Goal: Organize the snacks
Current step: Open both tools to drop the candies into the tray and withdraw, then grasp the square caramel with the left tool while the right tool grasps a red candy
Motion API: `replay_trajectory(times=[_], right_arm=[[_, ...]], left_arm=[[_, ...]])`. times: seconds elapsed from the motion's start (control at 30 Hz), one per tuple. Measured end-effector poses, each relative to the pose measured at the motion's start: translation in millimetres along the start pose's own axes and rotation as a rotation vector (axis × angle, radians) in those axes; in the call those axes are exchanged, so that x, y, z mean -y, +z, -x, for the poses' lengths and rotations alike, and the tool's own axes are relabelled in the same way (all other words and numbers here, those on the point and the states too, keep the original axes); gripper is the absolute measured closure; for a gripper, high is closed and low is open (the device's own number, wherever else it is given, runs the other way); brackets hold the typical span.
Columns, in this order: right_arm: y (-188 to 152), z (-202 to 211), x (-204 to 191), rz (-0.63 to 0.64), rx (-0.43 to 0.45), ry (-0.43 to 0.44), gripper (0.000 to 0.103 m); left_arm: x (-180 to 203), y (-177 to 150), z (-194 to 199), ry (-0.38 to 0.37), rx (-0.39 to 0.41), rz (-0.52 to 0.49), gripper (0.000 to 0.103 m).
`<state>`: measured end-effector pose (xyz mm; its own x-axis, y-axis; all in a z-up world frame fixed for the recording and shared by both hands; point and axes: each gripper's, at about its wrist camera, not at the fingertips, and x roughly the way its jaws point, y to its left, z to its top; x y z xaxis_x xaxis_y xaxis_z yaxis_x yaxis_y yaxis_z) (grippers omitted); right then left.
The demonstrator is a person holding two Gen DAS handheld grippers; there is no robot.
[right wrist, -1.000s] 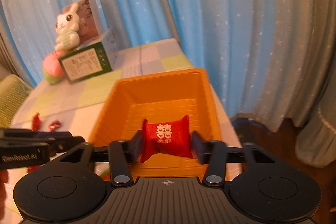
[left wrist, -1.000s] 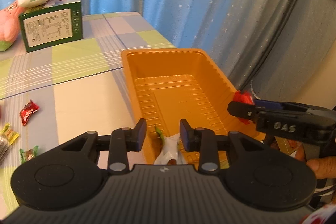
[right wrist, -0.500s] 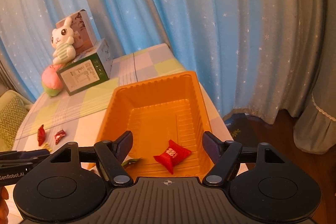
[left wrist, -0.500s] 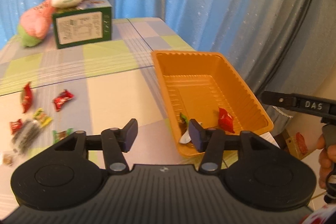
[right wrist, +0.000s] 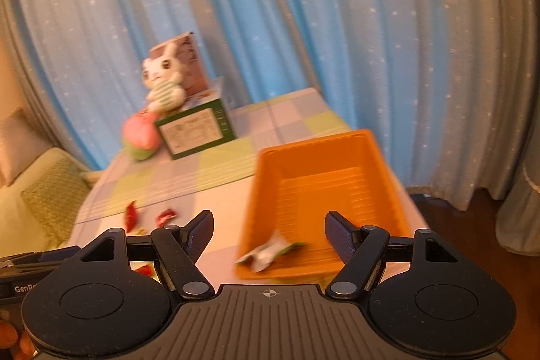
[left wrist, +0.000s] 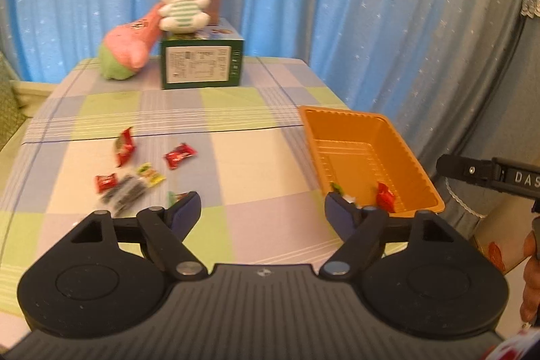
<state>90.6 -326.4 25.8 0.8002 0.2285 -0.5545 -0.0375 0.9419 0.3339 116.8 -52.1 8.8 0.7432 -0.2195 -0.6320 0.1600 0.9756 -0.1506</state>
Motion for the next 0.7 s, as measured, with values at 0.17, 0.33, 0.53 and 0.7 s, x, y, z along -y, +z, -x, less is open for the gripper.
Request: replay_trajectory(times=[0.17, 0.33, 0.53, 0.7], right_arm=[[-16, -1, -29, 0.015, -0.027, 0.032, 0.030], [-37, -8, -53, 0.050, -0.075, 0.062, 0.030], [-57, -18, -78, 0.082, -0.110, 0.103, 0.030], [-69, -34, -94, 0.111, -0.138, 0.122, 0.030]], left_arm=[[-27, -11, 27, 0.051, 0.018, 0.024, 0.020], [-56, -21, 44, 0.096, 0.018, 0.051, 0.020], [-88, -31, 55, 0.150, 0.017, 0.074, 0.020], [-111, -41, 52, 0.178, 0.000, 0.091, 0.020]])
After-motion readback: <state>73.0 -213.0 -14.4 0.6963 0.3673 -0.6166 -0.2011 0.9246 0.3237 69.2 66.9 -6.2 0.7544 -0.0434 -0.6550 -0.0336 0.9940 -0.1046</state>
